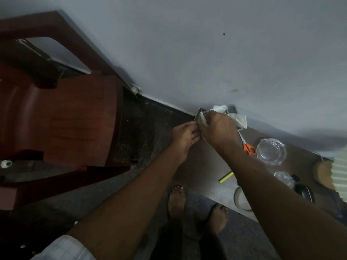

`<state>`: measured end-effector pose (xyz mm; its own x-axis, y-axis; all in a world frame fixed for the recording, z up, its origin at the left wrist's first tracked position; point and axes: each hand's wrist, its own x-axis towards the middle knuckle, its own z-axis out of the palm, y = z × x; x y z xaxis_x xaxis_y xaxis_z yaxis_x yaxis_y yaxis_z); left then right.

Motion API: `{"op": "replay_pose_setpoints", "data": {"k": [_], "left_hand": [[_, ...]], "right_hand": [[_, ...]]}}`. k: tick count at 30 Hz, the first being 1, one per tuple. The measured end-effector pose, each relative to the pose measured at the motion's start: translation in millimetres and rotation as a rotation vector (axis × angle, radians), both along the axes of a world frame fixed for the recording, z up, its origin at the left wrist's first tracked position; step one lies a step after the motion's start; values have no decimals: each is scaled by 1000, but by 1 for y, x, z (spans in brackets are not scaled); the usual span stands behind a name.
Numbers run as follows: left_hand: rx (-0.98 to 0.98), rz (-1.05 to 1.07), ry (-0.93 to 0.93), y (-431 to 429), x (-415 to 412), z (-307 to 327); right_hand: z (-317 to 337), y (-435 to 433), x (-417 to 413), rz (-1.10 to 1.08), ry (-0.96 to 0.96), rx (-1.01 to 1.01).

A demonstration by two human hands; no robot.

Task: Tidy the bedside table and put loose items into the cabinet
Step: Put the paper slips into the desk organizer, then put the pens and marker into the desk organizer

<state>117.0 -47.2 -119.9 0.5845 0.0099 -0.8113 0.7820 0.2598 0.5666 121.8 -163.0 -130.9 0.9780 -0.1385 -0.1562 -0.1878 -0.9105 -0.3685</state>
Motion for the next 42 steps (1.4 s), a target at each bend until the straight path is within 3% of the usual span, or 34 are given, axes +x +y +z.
{"op": "replay_pose_setpoints", "data": {"k": [16, 21, 30, 42], "left_hand": [[48, -95, -10, -27, -30, 4], [26, -158, 3, -41, -51, -1], [108, -314, 45, -58, -88, -12], [319, -552, 73, -58, -134, -64]], "right_hand": [[26, -22, -51, -273, -187, 289], [27, -35, -80, -351, -235, 282], [10, -54, -129, -522, -134, 410], [-38, -61, -185, -701, 212, 397]]}}
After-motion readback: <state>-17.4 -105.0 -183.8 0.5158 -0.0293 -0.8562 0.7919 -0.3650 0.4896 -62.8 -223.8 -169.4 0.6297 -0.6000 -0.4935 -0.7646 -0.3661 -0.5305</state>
